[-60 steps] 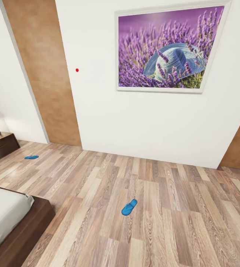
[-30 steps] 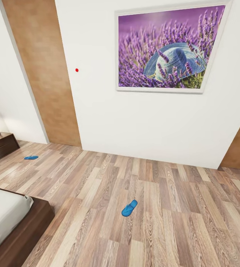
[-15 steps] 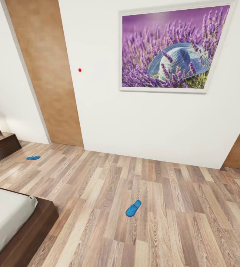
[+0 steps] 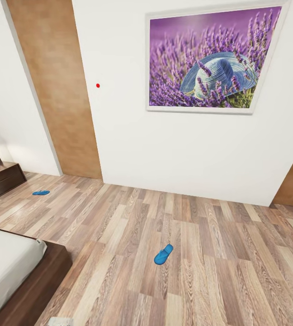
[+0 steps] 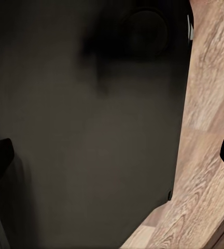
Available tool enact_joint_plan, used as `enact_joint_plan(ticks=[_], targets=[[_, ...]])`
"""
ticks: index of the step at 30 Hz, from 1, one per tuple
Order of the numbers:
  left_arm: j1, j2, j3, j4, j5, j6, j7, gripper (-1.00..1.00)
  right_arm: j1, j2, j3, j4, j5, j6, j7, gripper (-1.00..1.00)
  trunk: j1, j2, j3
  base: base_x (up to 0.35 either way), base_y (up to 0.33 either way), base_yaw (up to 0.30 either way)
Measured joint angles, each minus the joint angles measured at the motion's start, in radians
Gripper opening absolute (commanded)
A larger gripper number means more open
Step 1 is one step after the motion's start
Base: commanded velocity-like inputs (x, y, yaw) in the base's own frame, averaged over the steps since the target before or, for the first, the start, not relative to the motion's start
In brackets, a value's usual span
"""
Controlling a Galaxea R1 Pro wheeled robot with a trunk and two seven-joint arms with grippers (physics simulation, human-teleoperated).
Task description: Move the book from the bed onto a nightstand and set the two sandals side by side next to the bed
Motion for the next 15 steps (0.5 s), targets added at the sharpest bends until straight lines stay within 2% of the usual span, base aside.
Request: enact_joint_plan(ticks=[5, 6, 10, 15], targets=[[-0.002, -0.002, -0.053, 0.001, -0.001, -0.021, -0.001, 1.00, 0.000, 0.003, 0.001, -0.001, 0.000, -0.005, 0.000, 1.00, 0.000, 0.000, 0.000, 0.000, 0.003, 0.000], [-0.002, -0.002, -0.054, 0.001, -0.001, -0.021, -0.001, 1.00, 0.000, 0.003, 0.001, -0.001, 0.000, -0.005, 0.000, 1.00, 0.000, 0.000, 0.000, 0.000, 0.002, 0.000], [-0.003, -0.007, -0.113, -0.002, -0.001, -0.029, -0.001, 1.00, 0.000, 0.004, 0.000, -0.001, -0.001, -0.007, 0.000, 1.00, 0.000, 0.000, 0.000, 0.019, 0.007, 0.000], [-0.004, -0.020, -0.149, -0.003, -0.001, -0.032, -0.002, 1.00, 0.000, 0.004, -0.001, -0.001, -0.001, -0.008, 0.000, 1.00, 0.000, 0.000, 0.000, 0.122, 0.064, 0.000]])
